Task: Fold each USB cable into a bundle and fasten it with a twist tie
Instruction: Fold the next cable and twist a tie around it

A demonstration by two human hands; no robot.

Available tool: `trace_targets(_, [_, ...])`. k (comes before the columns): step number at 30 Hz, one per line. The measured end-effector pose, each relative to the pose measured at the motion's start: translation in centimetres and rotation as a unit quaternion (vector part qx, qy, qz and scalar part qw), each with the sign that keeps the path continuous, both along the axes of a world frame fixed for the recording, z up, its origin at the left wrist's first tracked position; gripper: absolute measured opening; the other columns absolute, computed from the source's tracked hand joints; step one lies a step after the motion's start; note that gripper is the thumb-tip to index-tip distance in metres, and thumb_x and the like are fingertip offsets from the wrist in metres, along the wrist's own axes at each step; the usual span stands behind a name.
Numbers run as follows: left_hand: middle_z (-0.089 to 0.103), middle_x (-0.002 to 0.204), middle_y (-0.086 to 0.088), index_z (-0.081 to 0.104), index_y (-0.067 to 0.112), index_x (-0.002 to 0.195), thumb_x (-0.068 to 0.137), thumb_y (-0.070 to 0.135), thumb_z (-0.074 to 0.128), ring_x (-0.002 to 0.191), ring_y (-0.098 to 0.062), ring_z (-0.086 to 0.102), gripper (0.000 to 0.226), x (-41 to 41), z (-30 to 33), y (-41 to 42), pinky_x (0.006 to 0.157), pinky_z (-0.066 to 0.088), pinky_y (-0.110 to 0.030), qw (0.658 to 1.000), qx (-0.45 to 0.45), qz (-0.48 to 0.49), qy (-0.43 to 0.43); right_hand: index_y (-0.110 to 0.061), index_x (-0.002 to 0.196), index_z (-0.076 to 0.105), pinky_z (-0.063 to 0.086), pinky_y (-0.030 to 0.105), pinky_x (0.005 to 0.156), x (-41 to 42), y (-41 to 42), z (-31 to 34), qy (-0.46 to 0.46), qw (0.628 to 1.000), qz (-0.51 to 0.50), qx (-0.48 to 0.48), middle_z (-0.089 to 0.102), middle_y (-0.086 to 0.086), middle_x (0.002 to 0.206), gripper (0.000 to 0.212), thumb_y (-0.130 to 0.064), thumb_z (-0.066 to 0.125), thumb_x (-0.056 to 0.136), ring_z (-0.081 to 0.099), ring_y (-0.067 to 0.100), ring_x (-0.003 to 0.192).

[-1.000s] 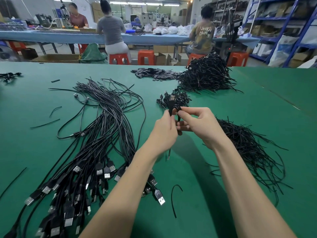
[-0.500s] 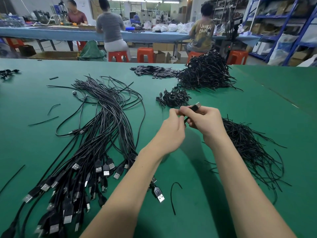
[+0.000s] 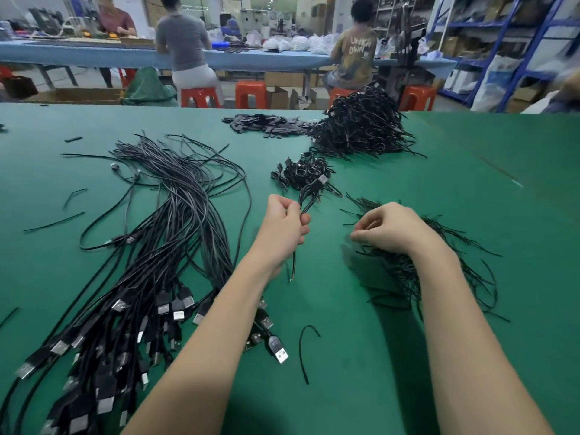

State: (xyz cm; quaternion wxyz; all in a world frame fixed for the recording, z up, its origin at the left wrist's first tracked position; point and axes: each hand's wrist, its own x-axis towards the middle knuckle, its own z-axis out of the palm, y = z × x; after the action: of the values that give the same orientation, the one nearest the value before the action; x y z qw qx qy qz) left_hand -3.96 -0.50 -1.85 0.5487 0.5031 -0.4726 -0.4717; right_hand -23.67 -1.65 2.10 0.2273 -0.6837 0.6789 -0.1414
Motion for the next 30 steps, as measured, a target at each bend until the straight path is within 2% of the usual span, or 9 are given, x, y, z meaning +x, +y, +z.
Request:
trace_targets(3, [0.051,0.078,-0.001,0.033,0.020,0.090,0.106,0.017,0.034,0.050,-0.004,0.042,0.017,-0.2,-0.2,0.0,0.043,0.033,-0.014,1.000,-0.002,-0.008,-0.010,-0.030,0.103,0.073,0.052,0.038,0.093,-0.4,-0.1,0.1,-0.025,0.989,-0.088,-0.120,0.070,-0.003,0.110,0.019,-0.041,0.068,0.089,0.060,0.021,0.110])
trace_targets(5, [0.052,0.078,-0.001,0.033,0.020,0.090,0.106,0.016,0.034,0.050,-0.004,0.041,0.016,-0.2,-0.3,-0.1,0.043,0.032,-0.014,1.000,-0.002,-0.009,-0.013,-0.030,0.125,0.062,0.040,0.052,0.107,-1.0,-0.3,-0.3,0.032,0.976,-0.146,-0.158,0.054,0.007,0.137,0.041,-0.051,0.062,0.091,0.042,0.029,0.134])
trace_targets(8, [0.051,0.077,-0.001,0.033,0.020,0.090,0.106,0.016,0.034,0.049,-0.004,0.041,0.017,-0.3,-0.2,-0.2,0.042,0.032,-0.014,1.000,-0.005,-0.009,-0.007,-0.030,0.149,0.040,0.016,0.073,0.114,-1.7,-0.2,-1.5,0.080,0.975,-0.202,-0.040,0.026,0.014,0.160,0.071,-0.064,0.058,0.089,0.014,0.035,0.151])
trace_targets(12, [0.051,0.078,-0.001,0.034,0.020,0.091,0.106,0.017,0.034,0.051,-0.004,0.042,0.016,-0.3,-0.3,-0.2,0.043,0.032,-0.015,1.000,-0.001,-0.018,-0.009,-0.030,0.159,0.020,0.018,0.070,0.117,-1.2,-0.2,-2.9,0.092,0.977,-0.184,0.051,0.015,0.016,0.166,0.083,-0.065,0.055,0.092,0.010,0.042,0.153])
trace_targets(18, [0.053,0.079,-0.001,0.034,0.020,0.093,0.107,0.018,0.034,0.053,-0.005,0.043,0.015,-0.3,-0.2,0.2,0.044,0.034,-0.015,1.000,0.007,-0.024,-0.019,-0.031,0.156,0.028,0.030,0.058,0.112,1.3,-0.6,-2.8,0.062,0.987,-0.143,0.034,0.028,0.013,0.160,0.077,-0.061,0.058,0.091,0.026,0.038,0.147])
trace_targets(21, [0.053,0.080,-0.001,0.034,0.019,0.093,0.108,0.018,0.033,0.055,-0.007,0.042,0.015,-0.2,-0.2,0.2,0.044,0.034,-0.015,0.999,0.010,-0.022,-0.024,-0.028,0.151,0.038,0.035,0.056,0.110,1.4,-0.4,-2.5,0.030,0.986,-0.165,-0.022,0.040,0.012,0.150,0.072,-0.057,0.062,0.089,0.033,0.035,0.141])
trace_targets(25, [0.053,0.079,-0.001,0.034,0.019,0.092,0.107,0.018,0.033,0.054,-0.006,0.042,0.015,-0.2,-0.2,0.2,0.044,0.033,-0.015,1.000,0.011,-0.017,-0.021,-0.030,0.126,0.066,0.039,0.047,0.102,0.9,-0.2,-2.4,0.011,0.977,-0.187,-0.102,0.061,0.004,0.132,0.039,-0.039,0.070,0.088,0.047,0.031,0.129])
trace_targets(28, [0.054,0.079,-0.001,0.035,0.019,0.092,0.107,0.018,0.034,0.051,-0.004,0.043,0.015,-0.3,-0.2,0.3,0.044,0.034,-0.015,1.000,0.015,-0.016,-0.021,-0.032,0.103,0.075,0.037,0.042,0.094,0.8,0.0,-2.7,-0.009,0.970,-0.202,-0.138,0.070,-0.002,0.115,0.015,-0.030,0.069,0.089,0.053,0.029,0.121])
trace_targets(30, [0.054,0.079,-0.001,0.035,0.019,0.092,0.106,0.017,0.034,0.052,-0.005,0.043,0.014,-0.3,-0.2,0.3,0.043,0.034,-0.015,1.000,0.018,-0.014,-0.021,-0.032,0.092,0.076,0.036,0.040,0.091,0.9,0.1,-2.5,-0.011,0.964,-0.211,-0.161,0.072,-0.004,0.106,0.012,-0.026,0.066,0.090,0.056,0.028,0.116])
